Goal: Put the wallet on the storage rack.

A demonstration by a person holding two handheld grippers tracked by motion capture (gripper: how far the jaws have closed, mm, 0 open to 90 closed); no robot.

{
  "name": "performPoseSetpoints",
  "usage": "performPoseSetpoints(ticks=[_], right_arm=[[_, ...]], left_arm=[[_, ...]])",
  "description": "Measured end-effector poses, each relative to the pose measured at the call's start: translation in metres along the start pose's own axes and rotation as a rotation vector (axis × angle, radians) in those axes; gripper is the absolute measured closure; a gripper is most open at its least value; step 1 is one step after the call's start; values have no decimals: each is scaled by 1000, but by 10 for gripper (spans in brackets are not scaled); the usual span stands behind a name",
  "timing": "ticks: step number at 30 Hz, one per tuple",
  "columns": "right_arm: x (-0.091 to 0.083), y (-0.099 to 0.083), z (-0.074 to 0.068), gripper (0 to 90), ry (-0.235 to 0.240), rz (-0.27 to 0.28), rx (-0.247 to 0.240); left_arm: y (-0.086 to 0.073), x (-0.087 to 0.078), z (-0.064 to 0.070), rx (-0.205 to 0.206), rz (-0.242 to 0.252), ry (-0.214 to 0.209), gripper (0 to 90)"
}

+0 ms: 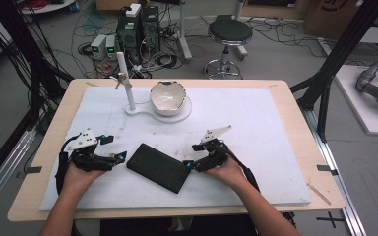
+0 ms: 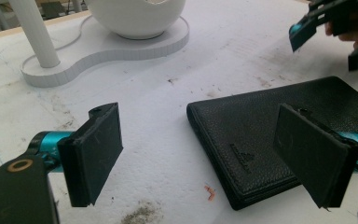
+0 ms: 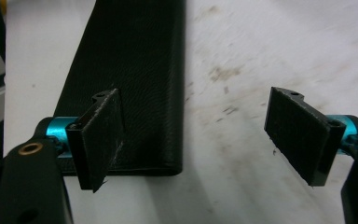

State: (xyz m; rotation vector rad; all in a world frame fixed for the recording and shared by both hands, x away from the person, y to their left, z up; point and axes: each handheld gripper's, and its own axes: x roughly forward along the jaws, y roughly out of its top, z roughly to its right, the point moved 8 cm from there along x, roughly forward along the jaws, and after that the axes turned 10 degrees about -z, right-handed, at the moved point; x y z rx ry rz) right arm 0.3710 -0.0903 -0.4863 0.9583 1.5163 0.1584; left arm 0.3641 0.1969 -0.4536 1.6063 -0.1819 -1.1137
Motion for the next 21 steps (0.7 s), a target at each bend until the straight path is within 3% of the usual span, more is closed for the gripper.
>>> performPoseSetpoints(ticks=[8,21], right_arm=[[18,-5,-15,208,54,-93,-28],[20,-7,-23,321,89,-81,-24]], left_arm=[[1,0,0,5,0,1,161],[1,1,0,6,0,-2,161]])
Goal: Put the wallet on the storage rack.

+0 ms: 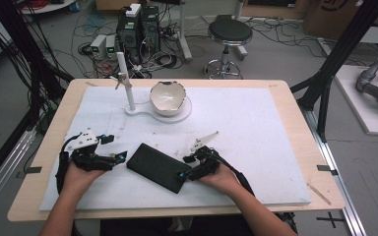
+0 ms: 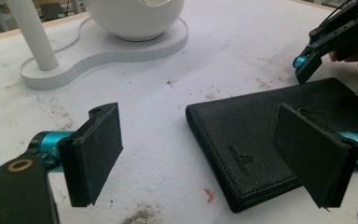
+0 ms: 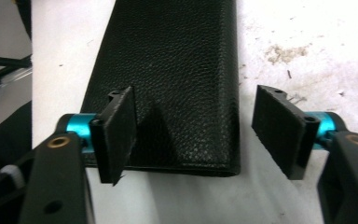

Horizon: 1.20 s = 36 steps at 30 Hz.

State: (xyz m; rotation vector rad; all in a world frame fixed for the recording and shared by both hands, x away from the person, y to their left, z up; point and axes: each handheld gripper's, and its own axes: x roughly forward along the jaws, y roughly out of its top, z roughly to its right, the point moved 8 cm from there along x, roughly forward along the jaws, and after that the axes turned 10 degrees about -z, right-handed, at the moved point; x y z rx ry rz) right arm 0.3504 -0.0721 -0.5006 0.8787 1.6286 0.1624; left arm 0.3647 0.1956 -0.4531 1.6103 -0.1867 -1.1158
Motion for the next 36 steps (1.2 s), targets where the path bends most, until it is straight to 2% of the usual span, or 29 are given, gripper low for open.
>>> performPoseSetpoints(ticks=[4,8,11,15,17,21,28,33,36], right_arm=[[0,-1,-1,407,32,-1,-3],[-1,-2,0,460,34,1,6],[-2,-2,2,533,40,10,25],[-4,-2,5,656,74,27,83],[-6,-1,6,714,78,30,89],[-9,0,4,803,45,40,54],[-15,5,-4,829,-33,31,-26],[-29,13,-15,836,-75,60,-112],[-38,18,-21,839,-102,73,-183]], left_arm=[[0,0,0,-3,-1,0,161],[0,-1,0,-1,0,2,161],[0,-1,0,-3,0,6,161],[0,-1,-1,0,6,-2,161],[0,0,-1,-3,7,-2,161],[0,0,0,-4,6,-5,162],[1,0,1,-3,11,-12,161],[2,-1,2,-9,25,-36,161],[4,-1,4,-15,40,-57,161]])
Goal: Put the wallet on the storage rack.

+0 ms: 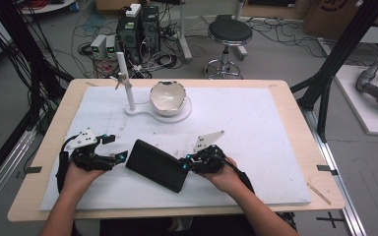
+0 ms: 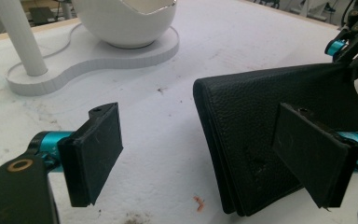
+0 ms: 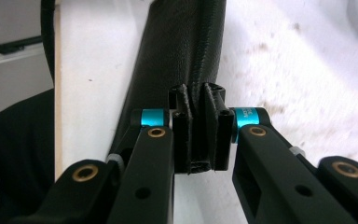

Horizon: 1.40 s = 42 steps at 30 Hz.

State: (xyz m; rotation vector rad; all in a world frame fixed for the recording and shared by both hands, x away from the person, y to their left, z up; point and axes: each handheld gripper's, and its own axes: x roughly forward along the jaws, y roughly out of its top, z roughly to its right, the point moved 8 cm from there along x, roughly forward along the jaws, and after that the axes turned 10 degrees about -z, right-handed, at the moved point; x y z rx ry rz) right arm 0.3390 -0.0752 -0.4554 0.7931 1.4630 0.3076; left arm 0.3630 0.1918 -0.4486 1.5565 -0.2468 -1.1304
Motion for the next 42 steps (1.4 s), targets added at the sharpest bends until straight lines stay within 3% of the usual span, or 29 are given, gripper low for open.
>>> performPoseSetpoints(ticks=[6,8,11,18,23,24,25,27,29,30,33,35,37,40,42], right_arm=[[-16,7,-2,843,-31,37,-64],[-23,8,-3,843,-38,60,-84],[-36,10,-4,843,-42,96,-134],[-49,7,-7,842,-32,125,-188],[-55,6,-12,841,-1,143,-239],[-55,5,-12,841,8,145,-237],[-55,5,-11,840,11,148,-239],[-56,3,-8,839,10,147,-223],[-57,-1,-2,836,9,153,-191],[-58,-3,1,831,17,164,-173],[-60,-6,7,758,20,201,-121],[-63,-7,13,608,-23,239,-78],[-66,-9,19,486,-43,255,-11],[-74,-16,28,434,-72,258,65],[-82,-24,34,416,-105,260,99]], left_arm=[[4,2,7,6,12,-50,161],[8,2,12,-31,47,-124,161],[13,2,16,-43,77,-164,161],[20,11,32,-5,67,-234,161],[28,25,56,29,49,-360,170],[29,28,63,32,44,-423,218],[29,29,67,42,36,-459,370],[28,32,75,93,11,-480,521],[29,31,78,115,10,-511,678],[30,30,81,129,12,-520,714],[38,27,89,134,0,-535,738],[42,25,91,145,-1,-525,740],[46,21,90,126,20,-516,740],[55,10,84,109,61,-469,740],[63,4,78,117,56,-418,739]])
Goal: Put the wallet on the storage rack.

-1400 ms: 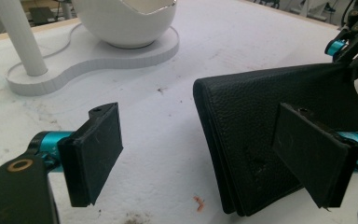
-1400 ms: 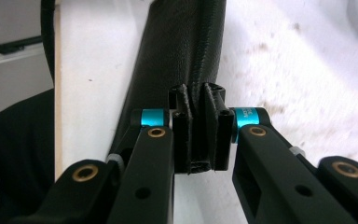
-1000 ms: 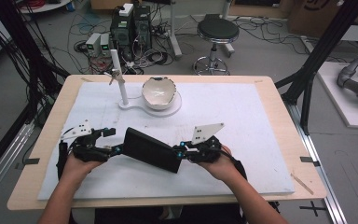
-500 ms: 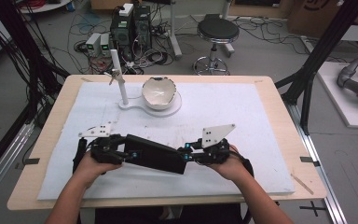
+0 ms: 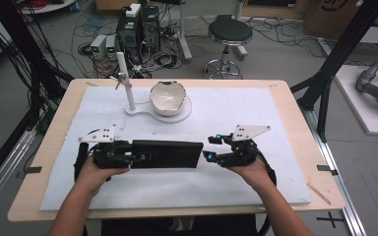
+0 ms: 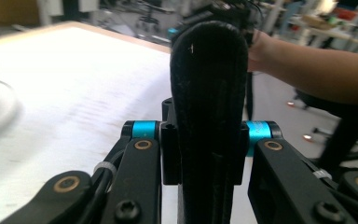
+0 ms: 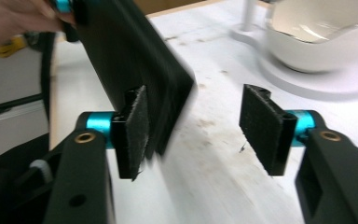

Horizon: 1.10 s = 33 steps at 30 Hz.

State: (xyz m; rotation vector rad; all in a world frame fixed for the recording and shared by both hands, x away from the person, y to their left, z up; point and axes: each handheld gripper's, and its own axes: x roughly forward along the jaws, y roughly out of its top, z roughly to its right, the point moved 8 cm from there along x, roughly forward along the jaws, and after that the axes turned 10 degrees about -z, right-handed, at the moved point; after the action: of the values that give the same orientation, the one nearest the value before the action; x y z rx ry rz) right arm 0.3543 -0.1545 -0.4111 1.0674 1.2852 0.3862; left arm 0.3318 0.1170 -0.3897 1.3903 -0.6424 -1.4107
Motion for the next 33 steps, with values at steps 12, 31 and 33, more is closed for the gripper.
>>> performPoseSetpoints(ticks=[12,31,33], right_arm=[[-40,-22,10,346,-100,37,70],[-34,-47,21,271,-136,-22,117],[-33,-47,20,264,-136,-26,116]], left_arm=[[68,-27,-23,56,-127,219,739],[128,-37,-99,55,-323,449,738],[128,-32,-110,47,-357,465,739]])
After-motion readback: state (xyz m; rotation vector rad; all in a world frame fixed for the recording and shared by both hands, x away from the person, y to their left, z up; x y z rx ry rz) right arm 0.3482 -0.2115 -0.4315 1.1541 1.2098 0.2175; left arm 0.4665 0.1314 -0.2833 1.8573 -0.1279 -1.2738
